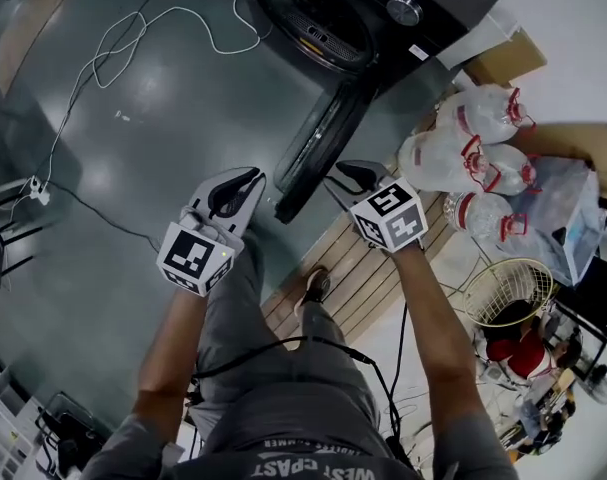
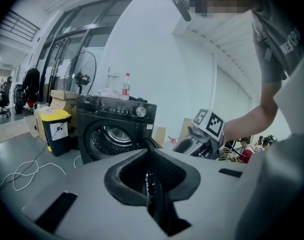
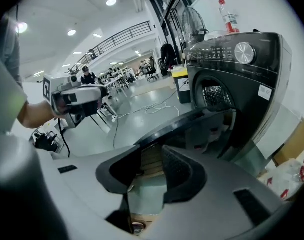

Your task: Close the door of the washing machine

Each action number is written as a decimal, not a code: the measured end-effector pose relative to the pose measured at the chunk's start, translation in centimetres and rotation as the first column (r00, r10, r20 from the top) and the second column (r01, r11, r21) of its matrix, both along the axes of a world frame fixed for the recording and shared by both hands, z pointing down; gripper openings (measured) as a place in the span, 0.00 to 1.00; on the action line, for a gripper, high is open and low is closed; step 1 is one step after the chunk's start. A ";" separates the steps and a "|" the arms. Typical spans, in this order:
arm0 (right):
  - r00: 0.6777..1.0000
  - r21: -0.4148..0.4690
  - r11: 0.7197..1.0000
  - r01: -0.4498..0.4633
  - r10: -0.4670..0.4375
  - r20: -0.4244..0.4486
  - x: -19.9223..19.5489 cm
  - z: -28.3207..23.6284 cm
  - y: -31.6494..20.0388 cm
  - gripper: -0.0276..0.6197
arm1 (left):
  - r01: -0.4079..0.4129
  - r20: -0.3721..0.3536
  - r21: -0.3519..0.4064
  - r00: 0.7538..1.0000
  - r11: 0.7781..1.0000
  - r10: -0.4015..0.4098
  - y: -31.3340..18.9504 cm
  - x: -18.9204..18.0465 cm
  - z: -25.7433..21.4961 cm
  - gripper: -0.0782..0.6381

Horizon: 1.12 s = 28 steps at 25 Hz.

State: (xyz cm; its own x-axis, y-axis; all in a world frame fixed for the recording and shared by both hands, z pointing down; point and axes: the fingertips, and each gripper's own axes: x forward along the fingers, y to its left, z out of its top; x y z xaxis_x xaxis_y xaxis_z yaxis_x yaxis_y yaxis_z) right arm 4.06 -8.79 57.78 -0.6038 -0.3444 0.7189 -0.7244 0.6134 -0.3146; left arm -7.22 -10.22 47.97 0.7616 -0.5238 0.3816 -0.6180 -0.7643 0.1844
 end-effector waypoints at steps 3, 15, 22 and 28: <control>1.000 0.019 1.000 0.013 -0.013 0.004 -1.3 -0.4 -1.8 0.27 | -0.008 0.012 -0.024 1.000 1.000 0.009 -0.2 -0.2 1.5 0.17; 0.995 0.095 0.992 0.086 -0.081 -0.052 -5.4 -0.8 -9.5 0.27 | 0.013 0.068 -0.072 0.998 0.997 -0.008 -5.0 -3.4 7.0 0.17; 0.988 0.154 0.981 0.120 -0.103 -0.114 -6.6 -1.2 -14.7 0.27 | 0.055 0.105 -0.067 0.993 0.996 -0.048 -11.1 -4.8 10.1 0.17; 0.984 0.181 0.977 0.111 -0.082 -0.160 -6.7 0.0 -19.4 0.22 | 0.074 0.111 -0.057 0.992 0.996 -0.067 -16.8 -5.5 11.1 0.17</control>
State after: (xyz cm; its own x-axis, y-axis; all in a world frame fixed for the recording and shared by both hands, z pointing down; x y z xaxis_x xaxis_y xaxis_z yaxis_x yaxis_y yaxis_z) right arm -2.59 -28.24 57.78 -0.5306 -0.4277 0.7318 -0.6891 0.7204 -0.0787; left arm -12.71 -27.06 59.07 0.6758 -0.5478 0.4932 -0.6889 -0.7074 0.1584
